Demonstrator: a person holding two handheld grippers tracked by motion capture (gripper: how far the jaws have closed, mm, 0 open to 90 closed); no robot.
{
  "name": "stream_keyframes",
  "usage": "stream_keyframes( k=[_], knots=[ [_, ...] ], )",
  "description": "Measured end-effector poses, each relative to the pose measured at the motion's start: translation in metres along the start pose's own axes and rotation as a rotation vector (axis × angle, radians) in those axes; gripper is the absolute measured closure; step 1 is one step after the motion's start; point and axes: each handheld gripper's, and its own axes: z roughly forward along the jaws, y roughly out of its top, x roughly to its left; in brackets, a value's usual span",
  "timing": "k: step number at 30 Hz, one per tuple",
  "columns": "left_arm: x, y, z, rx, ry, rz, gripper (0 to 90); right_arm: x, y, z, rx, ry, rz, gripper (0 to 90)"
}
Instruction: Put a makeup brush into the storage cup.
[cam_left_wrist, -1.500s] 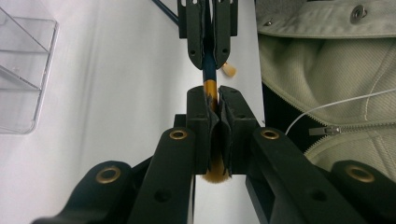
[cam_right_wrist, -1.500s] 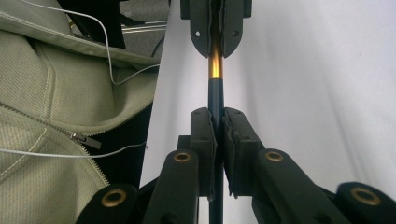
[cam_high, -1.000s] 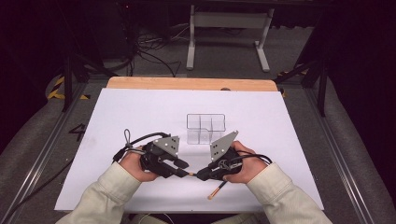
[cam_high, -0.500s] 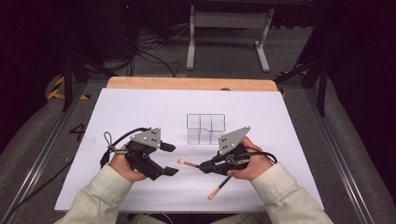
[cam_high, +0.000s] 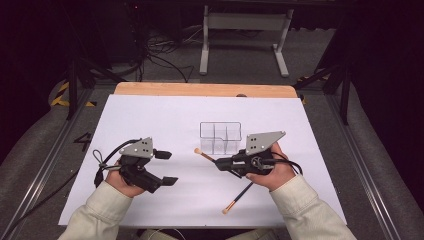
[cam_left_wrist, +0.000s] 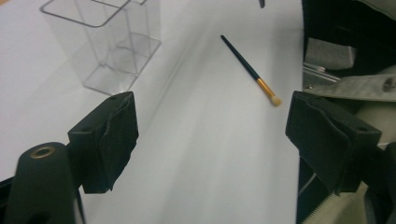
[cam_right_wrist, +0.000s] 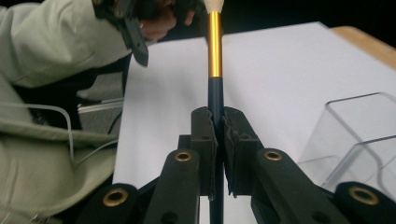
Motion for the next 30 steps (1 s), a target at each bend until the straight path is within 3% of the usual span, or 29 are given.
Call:
stream_keyframes(
  k=[1,4,10,16,30],
  knots=[
    [0.002,-0.002,-0.001,-0.012,-0.001,-0.008,17.7,-0.001,0.001,-0.002,-0.035,-0.027,0.008,84.0],
    [0.005,-0.008,-0.003,-0.042,0.008,-0.022,17.5,-0.003,0.002,-0.005,-0.069,-0.054,0.016,84.0],
    [0.005,-0.019,-0.002,-0.06,0.021,-0.039,17.7,-0.007,0.003,-0.011,-0.139,-0.157,0.026,83.9],
    [0.005,-0.027,-0.001,-0.084,0.038,-0.053,16.4,-0.012,0.005,-0.015,-0.214,-0.223,0.047,84.0],
    [0.006,-0.035,0.005,-0.121,0.054,-0.062,13.4,-0.022,0.009,-0.013,-0.309,-0.351,0.099,84.0]
  ],
)
